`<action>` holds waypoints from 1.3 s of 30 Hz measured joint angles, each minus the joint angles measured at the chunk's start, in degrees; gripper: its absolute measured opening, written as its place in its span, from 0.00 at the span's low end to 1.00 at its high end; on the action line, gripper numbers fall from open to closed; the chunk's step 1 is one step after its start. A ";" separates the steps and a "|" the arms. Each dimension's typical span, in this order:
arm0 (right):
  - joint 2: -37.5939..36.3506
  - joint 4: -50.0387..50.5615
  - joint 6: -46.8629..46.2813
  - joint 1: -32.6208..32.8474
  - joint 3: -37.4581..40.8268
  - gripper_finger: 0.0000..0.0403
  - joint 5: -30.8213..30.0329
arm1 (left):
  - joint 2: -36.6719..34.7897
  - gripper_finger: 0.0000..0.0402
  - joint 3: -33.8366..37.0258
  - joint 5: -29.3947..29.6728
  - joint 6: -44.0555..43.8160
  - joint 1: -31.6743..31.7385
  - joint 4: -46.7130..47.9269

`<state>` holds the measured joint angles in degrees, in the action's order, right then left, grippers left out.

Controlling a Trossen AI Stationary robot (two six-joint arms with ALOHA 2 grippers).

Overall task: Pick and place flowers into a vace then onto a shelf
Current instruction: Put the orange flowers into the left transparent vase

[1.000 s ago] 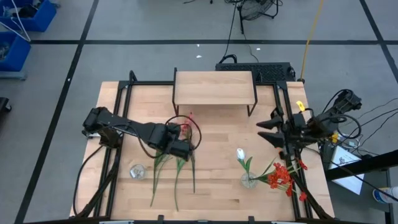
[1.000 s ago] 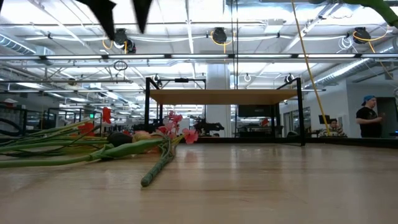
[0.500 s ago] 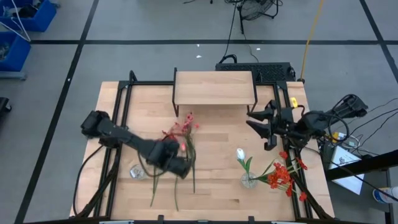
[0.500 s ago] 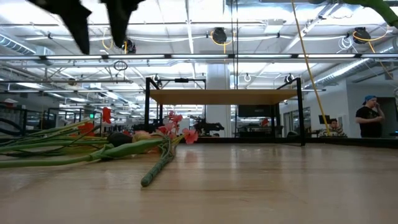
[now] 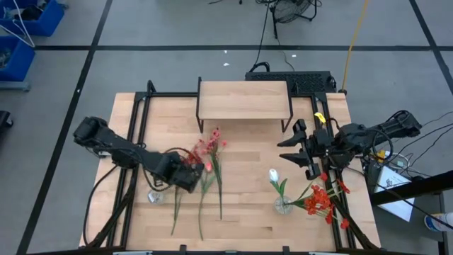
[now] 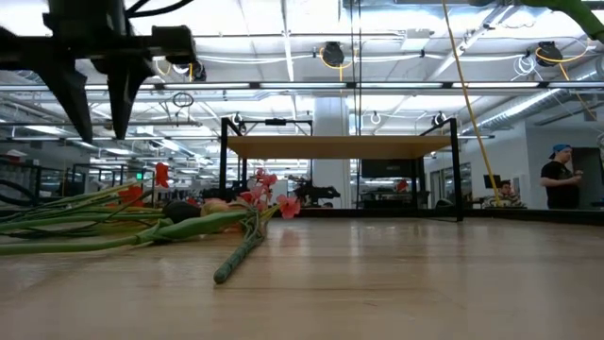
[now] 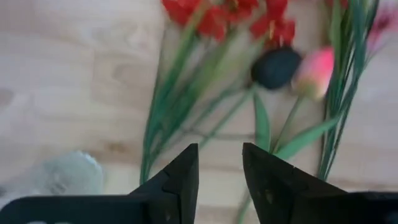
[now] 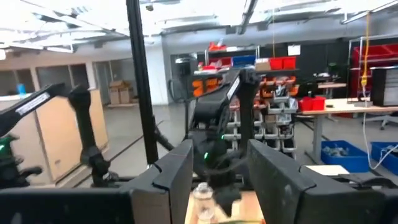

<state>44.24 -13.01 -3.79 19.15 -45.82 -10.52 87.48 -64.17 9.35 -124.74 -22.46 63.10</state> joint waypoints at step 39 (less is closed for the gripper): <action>5.96 -2.20 -3.02 -10.47 -0.04 0.36 0.12 | -5.63 0.25 23.77 -9.76 24.80 13.56 -25.98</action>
<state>50.19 -15.20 -6.81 8.69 -45.87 -10.39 81.84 -40.40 -0.42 -99.95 -8.90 37.12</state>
